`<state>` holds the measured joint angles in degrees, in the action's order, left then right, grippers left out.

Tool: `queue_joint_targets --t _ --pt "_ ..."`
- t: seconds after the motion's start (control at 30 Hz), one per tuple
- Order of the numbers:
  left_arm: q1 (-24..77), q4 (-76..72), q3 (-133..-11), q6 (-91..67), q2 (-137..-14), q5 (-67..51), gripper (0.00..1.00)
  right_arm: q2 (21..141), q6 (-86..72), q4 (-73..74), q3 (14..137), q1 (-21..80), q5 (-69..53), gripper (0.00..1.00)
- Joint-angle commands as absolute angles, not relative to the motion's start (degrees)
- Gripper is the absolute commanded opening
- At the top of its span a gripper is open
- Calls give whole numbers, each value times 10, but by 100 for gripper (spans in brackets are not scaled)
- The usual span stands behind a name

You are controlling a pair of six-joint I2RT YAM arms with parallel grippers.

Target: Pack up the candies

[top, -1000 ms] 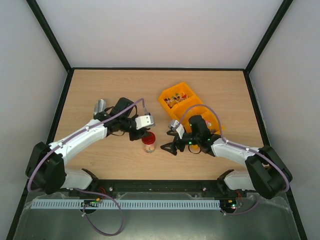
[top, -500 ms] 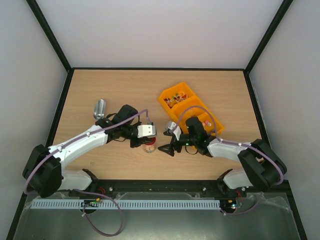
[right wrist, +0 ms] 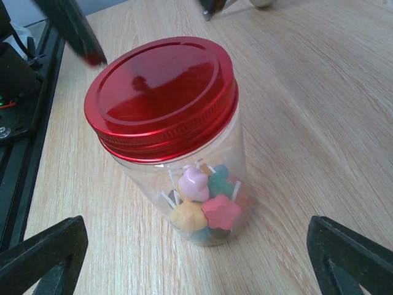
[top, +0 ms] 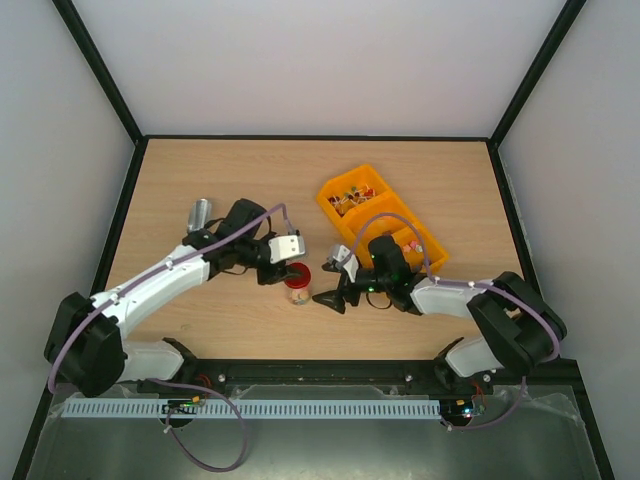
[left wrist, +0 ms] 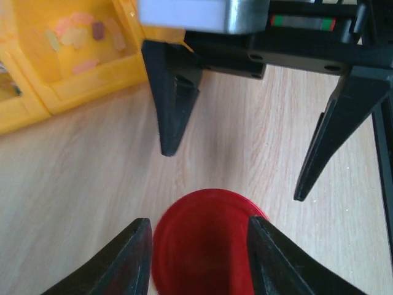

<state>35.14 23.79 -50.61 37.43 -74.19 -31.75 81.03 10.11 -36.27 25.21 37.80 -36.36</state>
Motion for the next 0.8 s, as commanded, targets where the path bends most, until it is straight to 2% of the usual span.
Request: queue_joint_targets --t 0.0,0.1,0.3,0.5,0.77 --pt "323 252 -537 334 -708 -354 51 834 109 -427 248 391 -377 99" --pt "303 269 -529 336 -688 -350 69 854 105 -452 254 401 -370 99" --pt "286 300 -498 352 -653 -329 85 890 99 -486 270 427 -353 99" --pt "300 291 -477 340 -653 -304 90 918 90 -517 279 441 -315 98" --pt "360 204 -430 260 -663 -279 93 941 100 -548 288 468 -268 100"
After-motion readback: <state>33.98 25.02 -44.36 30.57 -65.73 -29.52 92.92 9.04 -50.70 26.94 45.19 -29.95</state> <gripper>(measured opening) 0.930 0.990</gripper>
